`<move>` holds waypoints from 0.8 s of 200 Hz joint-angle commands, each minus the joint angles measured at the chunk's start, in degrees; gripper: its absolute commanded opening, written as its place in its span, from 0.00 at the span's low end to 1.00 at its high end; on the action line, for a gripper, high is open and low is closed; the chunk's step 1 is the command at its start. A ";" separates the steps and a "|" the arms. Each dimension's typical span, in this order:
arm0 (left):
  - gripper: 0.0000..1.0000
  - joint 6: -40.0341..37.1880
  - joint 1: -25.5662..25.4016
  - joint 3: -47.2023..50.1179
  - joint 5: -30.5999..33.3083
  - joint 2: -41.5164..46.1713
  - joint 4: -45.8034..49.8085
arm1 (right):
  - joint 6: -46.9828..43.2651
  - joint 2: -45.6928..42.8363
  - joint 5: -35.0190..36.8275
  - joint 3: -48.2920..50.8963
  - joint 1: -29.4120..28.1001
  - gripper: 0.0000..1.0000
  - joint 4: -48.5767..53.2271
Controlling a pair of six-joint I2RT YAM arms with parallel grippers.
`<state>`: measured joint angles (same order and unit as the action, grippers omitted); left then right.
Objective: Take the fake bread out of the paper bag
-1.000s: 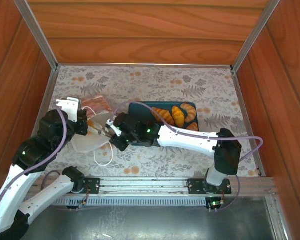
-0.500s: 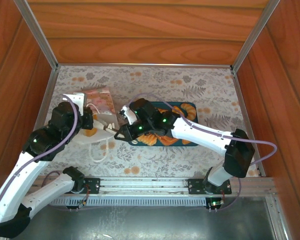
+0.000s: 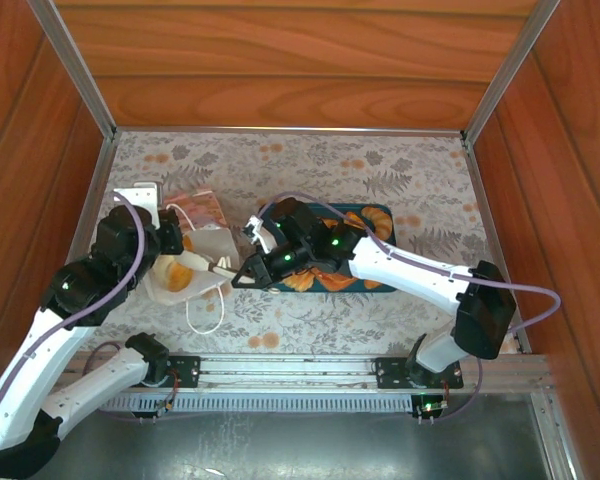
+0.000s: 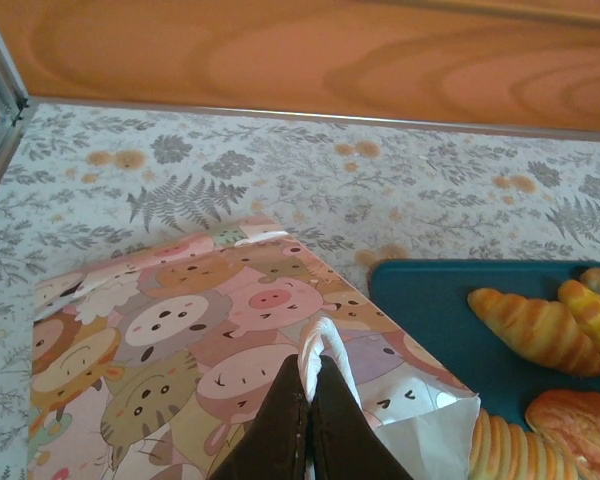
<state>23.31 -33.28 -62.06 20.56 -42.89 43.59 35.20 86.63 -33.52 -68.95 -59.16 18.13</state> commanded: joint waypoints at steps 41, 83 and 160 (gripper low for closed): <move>0.00 4.68 0.18 -1.31 2.42 -3.85 -1.49 | 4.87 -4.71 -1.14 3.10 3.96 0.23 -4.67; 0.00 8.05 0.01 -0.04 5.43 -5.04 -1.67 | 2.95 4.69 -6.53 -2.62 8.26 0.23 -4.48; 0.00 15.32 -1.01 -0.16 14.57 -14.84 -2.51 | 2.55 13.93 -14.13 -6.26 11.12 0.21 -4.41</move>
<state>34.79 -33.89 -61.65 30.85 -54.74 42.28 37.30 103.37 -41.56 -77.54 -48.38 17.06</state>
